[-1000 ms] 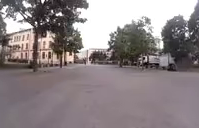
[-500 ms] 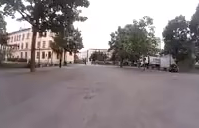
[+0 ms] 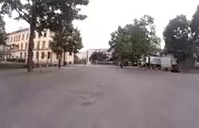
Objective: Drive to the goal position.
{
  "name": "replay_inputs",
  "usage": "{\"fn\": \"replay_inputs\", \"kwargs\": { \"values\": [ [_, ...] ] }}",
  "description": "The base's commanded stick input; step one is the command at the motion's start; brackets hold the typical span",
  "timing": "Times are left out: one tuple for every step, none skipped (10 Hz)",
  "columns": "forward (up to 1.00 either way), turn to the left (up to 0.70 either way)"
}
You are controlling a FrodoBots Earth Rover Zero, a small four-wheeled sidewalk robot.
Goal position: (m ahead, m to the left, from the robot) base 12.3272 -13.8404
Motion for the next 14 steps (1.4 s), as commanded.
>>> {"fn": "replay_inputs", "kwargs": {
  "values": [
    [0.60,0.00],
    [0.60,0.00],
    [0.60,0.00],
    [0.60,0.00],
    [0.60,0.00],
    [0.60,0.00],
    [0.60,0.00],
    [0.60,0.00],
    [0.60,0.00],
    [0.60,0.00],
    [0.60,0.00],
    [0.60,0.00],
    [0.60,0.00],
    [0.60,0.00]
  ]
}}
